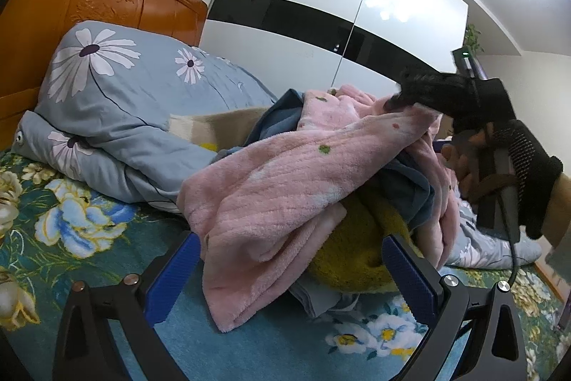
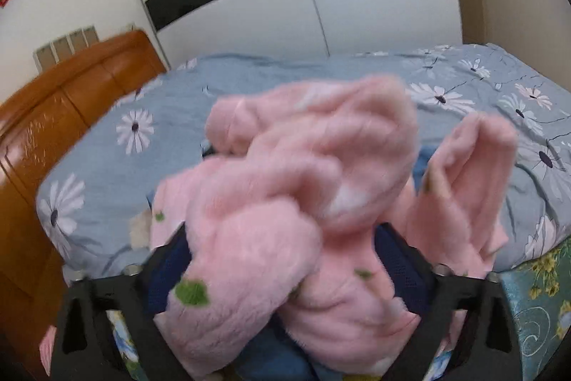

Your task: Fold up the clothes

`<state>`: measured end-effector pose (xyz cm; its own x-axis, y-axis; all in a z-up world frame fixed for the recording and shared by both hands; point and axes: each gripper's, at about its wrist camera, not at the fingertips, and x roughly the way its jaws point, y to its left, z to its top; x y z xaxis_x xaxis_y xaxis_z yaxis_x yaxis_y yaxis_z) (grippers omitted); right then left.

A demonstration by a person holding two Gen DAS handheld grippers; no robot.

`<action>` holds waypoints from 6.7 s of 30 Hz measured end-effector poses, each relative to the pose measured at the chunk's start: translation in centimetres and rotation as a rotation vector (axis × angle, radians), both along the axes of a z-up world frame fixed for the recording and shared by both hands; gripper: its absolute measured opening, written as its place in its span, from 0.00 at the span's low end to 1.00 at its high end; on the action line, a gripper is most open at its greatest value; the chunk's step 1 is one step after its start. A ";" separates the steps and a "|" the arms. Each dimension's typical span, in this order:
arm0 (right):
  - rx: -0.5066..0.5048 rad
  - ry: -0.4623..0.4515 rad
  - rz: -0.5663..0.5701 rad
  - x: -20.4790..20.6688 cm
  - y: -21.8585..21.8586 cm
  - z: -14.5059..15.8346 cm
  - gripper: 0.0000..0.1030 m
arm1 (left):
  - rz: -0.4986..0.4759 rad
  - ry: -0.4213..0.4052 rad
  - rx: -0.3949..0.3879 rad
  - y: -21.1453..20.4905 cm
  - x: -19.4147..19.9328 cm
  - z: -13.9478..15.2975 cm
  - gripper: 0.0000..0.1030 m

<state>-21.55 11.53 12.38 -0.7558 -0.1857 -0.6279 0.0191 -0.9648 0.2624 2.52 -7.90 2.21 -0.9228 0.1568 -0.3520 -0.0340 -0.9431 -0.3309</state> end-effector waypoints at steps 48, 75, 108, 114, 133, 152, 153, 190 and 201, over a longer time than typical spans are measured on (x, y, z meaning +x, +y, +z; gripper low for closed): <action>0.008 0.137 -0.040 47.8 22.5 -5.9 0.18 | -0.440 -0.221 0.029 15.0 13.7 0.2 1.00; -0.322 0.143 -0.278 54.6 28.8 -14.5 0.64 | -0.562 -0.336 -0.088 29.6 9.2 4.6 1.00; -0.537 0.026 -0.283 49.8 33.1 -17.9 0.14 | -0.448 -0.455 -0.019 28.6 7.6 1.1 0.17; -0.516 0.073 -0.275 50.0 33.4 -15.8 0.11 | -0.437 -0.326 0.024 24.5 9.0 5.1 0.17; -0.379 0.063 -0.146 46.1 27.5 -12.0 0.06 | -0.161 -0.291 -0.022 5.7 15.8 3.1 0.16; -0.072 -0.198 0.036 26.8 14.9 -10.2 0.35 | -0.204 -0.461 0.097 1.4 13.1 -6.1 0.54; -0.056 -0.226 0.035 25.9 14.6 -10.4 0.35 | -0.192 -0.469 0.101 1.1 12.7 -6.2 0.55; 0.160 -0.534 -0.048 20.9 16.5 -17.4 0.06 | -0.379 -0.601 0.068 5.0 2.6 -9.5 0.40; -0.145 -0.261 -0.236 28.6 29.7 -7.4 0.04 | -0.370 -0.429 0.259 2.5 2.0 -2.0 0.08</action>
<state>7.05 41.22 5.01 -0.6063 -0.1265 -0.7851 -0.2850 -0.8872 0.3630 4.52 -5.39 0.19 -0.5755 0.5691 -0.5872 -0.1568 -0.7816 -0.6038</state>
